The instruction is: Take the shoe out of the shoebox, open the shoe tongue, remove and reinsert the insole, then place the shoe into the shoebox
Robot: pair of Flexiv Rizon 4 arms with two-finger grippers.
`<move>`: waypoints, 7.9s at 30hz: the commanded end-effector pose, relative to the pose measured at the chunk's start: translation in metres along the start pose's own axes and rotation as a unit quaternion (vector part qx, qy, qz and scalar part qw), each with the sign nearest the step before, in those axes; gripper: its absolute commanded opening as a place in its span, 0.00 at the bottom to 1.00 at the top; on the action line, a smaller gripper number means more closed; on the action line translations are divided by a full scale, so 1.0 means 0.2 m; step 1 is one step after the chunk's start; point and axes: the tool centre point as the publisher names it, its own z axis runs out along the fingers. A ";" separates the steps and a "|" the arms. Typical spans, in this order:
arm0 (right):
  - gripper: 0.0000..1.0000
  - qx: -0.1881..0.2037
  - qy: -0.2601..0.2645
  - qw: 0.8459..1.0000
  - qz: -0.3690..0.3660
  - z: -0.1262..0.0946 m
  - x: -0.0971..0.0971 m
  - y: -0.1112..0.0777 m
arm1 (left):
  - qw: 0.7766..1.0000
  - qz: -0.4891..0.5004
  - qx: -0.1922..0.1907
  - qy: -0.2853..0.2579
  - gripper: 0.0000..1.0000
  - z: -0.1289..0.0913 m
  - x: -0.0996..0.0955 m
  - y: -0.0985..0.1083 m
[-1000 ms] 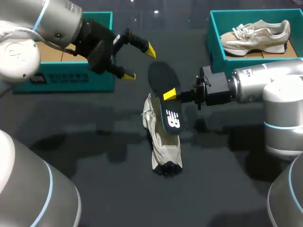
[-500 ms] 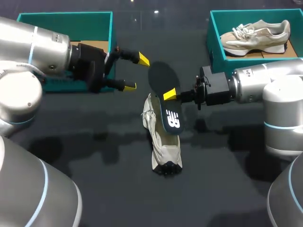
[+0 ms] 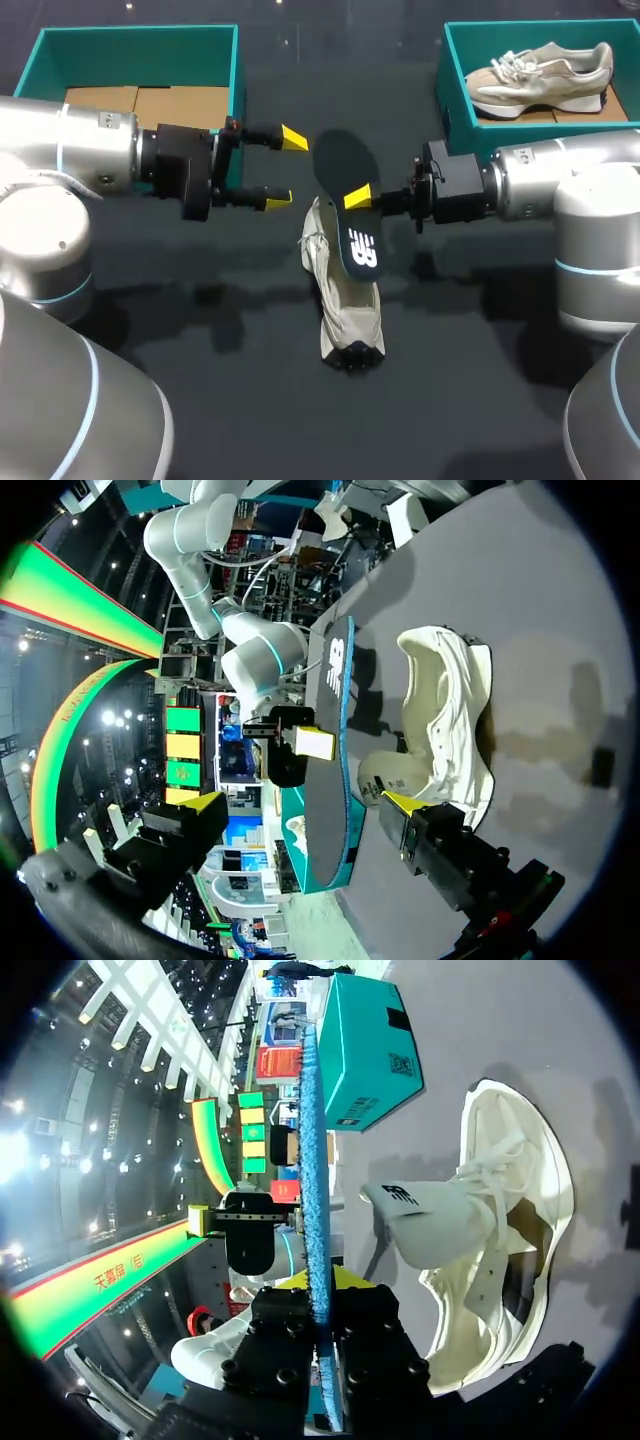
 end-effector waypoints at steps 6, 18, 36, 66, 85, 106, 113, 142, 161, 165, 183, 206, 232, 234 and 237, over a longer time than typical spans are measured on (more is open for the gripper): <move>0.00 -0.020 0.025 0.999 -0.002 0.01 0.05 -0.08 | 0.999 0.006 -0.001 -0.033 1.00 0.10 0.01 0.00; 0.00 -0.018 0.038 0.999 0.001 0.03 0.06 -0.09 | 0.999 0.007 -0.008 -0.049 0.61 0.15 0.04 -0.01; 0.00 -0.018 0.069 0.997 0.007 0.12 0.09 -0.12 | 0.996 0.026 -0.031 -0.080 0.44 0.29 0.03 -0.04; 1.00 -0.017 0.060 0.998 -0.007 0.07 0.09 -0.11 | 0.996 0.039 -0.041 -0.070 0.00 0.32 0.04 -0.05; 1.00 0.033 -0.027 0.984 -0.175 -0.22 0.04 -0.18 | 0.998 -0.053 0.008 -0.028 0.00 0.17 0.06 -0.18; 1.00 0.107 -0.133 0.906 -0.388 -0.31 0.03 -0.34 | 0.994 -0.082 0.058 0.053 0.00 0.19 0.06 -0.40; 1.00 0.135 -0.166 0.881 -0.421 -0.32 -0.01 -0.38 | 0.992 -0.074 0.072 0.067 0.00 0.15 0.02 -0.48; 1.00 0.255 -0.220 0.778 -0.531 -0.41 -0.17 -0.53 | 0.974 -0.208 0.074 0.052 0.00 0.08 0.05 -0.86; 1.00 0.302 -0.230 0.713 -0.590 -0.41 -0.39 -0.61 | 0.936 -0.340 0.069 0.061 0.00 0.20 0.13 -0.94; 1.00 0.302 -0.230 0.713 -0.590 -0.41 -0.39 -0.61 | 0.931 -0.351 0.076 0.068 0.00 0.24 0.14 -0.94; 1.00 0.319 -0.296 0.676 -0.594 -0.26 -0.58 -0.41 | 0.881 -0.463 0.086 0.040 0.00 0.30 0.25 -0.88; 1.00 0.351 -0.319 0.627 -0.618 -0.28 -0.64 -0.28 | 0.895 -0.438 0.075 0.046 0.00 0.31 0.28 -0.87; 1.00 0.356 -0.316 0.622 -0.621 -0.29 -0.70 -0.28 | 0.894 -0.432 0.119 0.009 0.00 0.48 0.29 -0.84; 1.00 0.356 -0.316 0.622 -0.621 -0.29 -0.70 -0.28 | 0.893 -0.436 0.113 0.003 0.00 0.49 0.30 -0.84; 1.00 0.356 -0.316 0.622 -0.621 -0.29 -0.70 -0.28 | 0.887 -0.447 0.113 -0.003 0.00 0.50 0.31 -0.83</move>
